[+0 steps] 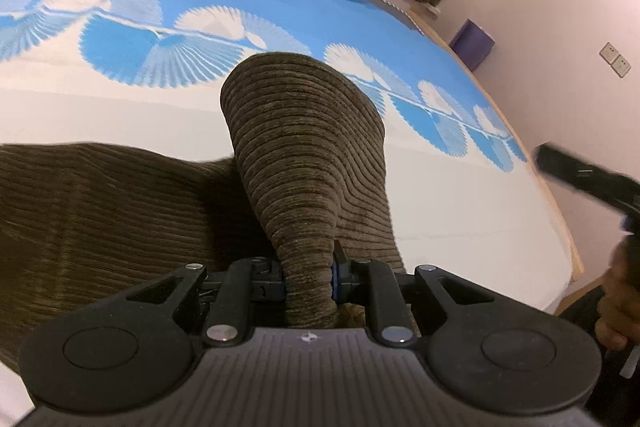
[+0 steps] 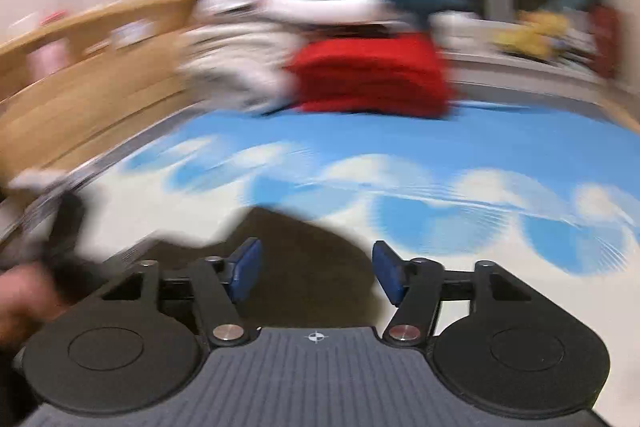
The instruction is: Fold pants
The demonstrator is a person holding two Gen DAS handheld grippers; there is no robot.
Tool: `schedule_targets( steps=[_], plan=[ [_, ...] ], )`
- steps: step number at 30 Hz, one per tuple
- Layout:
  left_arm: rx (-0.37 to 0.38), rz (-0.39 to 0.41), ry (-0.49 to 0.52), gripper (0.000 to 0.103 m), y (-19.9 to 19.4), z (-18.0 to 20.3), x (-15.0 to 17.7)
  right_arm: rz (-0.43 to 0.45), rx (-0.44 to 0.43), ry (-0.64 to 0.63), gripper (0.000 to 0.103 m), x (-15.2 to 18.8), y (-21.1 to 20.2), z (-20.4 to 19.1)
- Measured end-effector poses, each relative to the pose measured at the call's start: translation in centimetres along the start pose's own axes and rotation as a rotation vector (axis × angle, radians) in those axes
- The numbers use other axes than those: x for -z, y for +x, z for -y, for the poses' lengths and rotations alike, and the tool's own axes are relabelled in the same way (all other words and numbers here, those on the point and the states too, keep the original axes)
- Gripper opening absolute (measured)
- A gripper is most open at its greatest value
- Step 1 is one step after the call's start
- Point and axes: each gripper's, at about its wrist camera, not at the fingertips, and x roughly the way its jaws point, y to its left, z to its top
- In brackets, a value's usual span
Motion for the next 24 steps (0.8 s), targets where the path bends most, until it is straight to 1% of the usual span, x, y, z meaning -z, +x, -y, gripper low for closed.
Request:
schedule_targets(
  steps=[2,3,5,9,11,14,16,17,18,19,20,21,22,23,24],
  plan=[
    [-0.015,0.015,0.025,0.019,-0.9,-0.4,0.2,-0.054,0.086,0.109,0.063,0.6,1.8,0.8],
    [-0.024,0.022,0.037,0.018,-1.3,-0.4,0.3,-0.059,0.111,0.142,0.063,0.6,2.3,0.9],
    [-0.029,0.035,0.059,0.018,-2.5,-0.4,0.1,-0.061,0.103,0.159,0.062,0.5,2.8,0.8],
    [-0.022,0.087,0.165,0.018,-6.1,-0.7,-1.9,-0.074,0.078,0.115,0.062,0.2,4.7,-1.6],
    [-0.027,0.107,0.196,0.018,-8.1,-2.2,-3.4,-0.088,0.045,0.129,0.062,0.1,5.4,-2.0],
    [-0.052,0.101,0.188,0.018,-10.3,-6.0,-5.2,-0.109,0.009,0.126,0.062,0.3,6.3,-3.4],
    [-0.078,0.107,0.143,0.018,-11.3,-9.6,-5.4,-0.122,-0.015,0.118,0.062,0.5,6.6,-4.3],
    [-0.084,0.107,0.094,0.02,-11.4,-11.6,-5.1,-0.129,-0.028,0.116,0.063,0.5,6.9,-4.7],
    [-0.095,0.089,0.005,0.033,-11.2,-14.1,-4.6,-0.136,-0.041,0.114,0.063,0.6,7.2,-5.0],
    [-0.131,0.042,-0.081,0.042,-10.7,-16.1,-4.5,-0.146,-0.055,0.111,0.063,0.6,7.4,-5.3],
    [-0.197,-0.006,-0.159,0.046,-10.2,-17.9,-4.3,-0.16,-0.066,0.107,0.063,0.7,7.8,-5.7],
    [-0.262,-0.025,-0.216,0.046,-10.1,-19.5,-4.1,-0.175,-0.073,0.103,0.063,0.9,8.1,-6.0],
    [-0.308,-0.031,-0.263,0.046,-10.3,-20.8,-3.9,-0.191,-0.078,0.1,0.063,1.1,8.6,-6.3],
    [-0.324,-0.026,-0.308,0.048,-10.6,-21.9,-3.9,-0.21,-0.083,0.099,0.063,1.3,9.1,-6.7],
    [-0.309,-0.013,-0.353,0.056,-11.0,-22.8,-3.7,-0.227,-0.088,0.101,0.064,1.5,9.5,-7.0]
  ],
)
